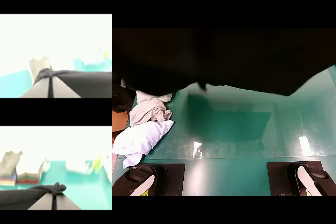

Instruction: Fold the shirts.

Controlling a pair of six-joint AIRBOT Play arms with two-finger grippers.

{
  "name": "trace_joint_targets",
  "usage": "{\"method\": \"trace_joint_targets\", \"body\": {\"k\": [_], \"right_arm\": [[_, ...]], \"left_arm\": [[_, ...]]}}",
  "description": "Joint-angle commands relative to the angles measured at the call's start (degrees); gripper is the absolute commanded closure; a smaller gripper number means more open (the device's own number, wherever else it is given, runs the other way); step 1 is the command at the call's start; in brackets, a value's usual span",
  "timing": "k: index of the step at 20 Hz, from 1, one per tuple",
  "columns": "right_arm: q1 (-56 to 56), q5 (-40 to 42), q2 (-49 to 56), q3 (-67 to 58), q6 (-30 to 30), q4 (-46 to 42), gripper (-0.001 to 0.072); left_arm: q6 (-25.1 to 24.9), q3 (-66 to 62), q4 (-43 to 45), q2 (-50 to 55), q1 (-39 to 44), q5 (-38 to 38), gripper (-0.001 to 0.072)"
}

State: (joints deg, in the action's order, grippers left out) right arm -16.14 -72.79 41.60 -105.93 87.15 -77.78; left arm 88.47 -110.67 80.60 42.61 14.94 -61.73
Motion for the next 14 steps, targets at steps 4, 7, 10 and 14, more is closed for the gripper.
{"method": "trace_joint_targets", "body": {"k": [4, 7, 10, 14], "right_arm": [[0.0, -7.61, 8.44, -18.21, 0.17, -0.22, 0.0696], [0.0, -8.04, 10.69, -9.57, 1.31, 0.22, 0.0696], [0.39, -8.85, 15.08, 0.87, 1.27, 0.2, 0.0696], [3.67, -6.78, 25.22, 15.1, -0.83, -0.31, 0.0696]], "left_arm": [[0.02, -6.78, 5.2, 2.25, 0.02, -1.53, 0.0685], [1.29, -2.01, 8.0, 8.85, 0.02, -7.85, 0.0684], [2.95, 5.95, 8.87, 18.8, 0.02, -10.88, 0.0683], [6.03, 17.18, 8.87, 32.96, 0.0, -6.23, 0.0683]]}}
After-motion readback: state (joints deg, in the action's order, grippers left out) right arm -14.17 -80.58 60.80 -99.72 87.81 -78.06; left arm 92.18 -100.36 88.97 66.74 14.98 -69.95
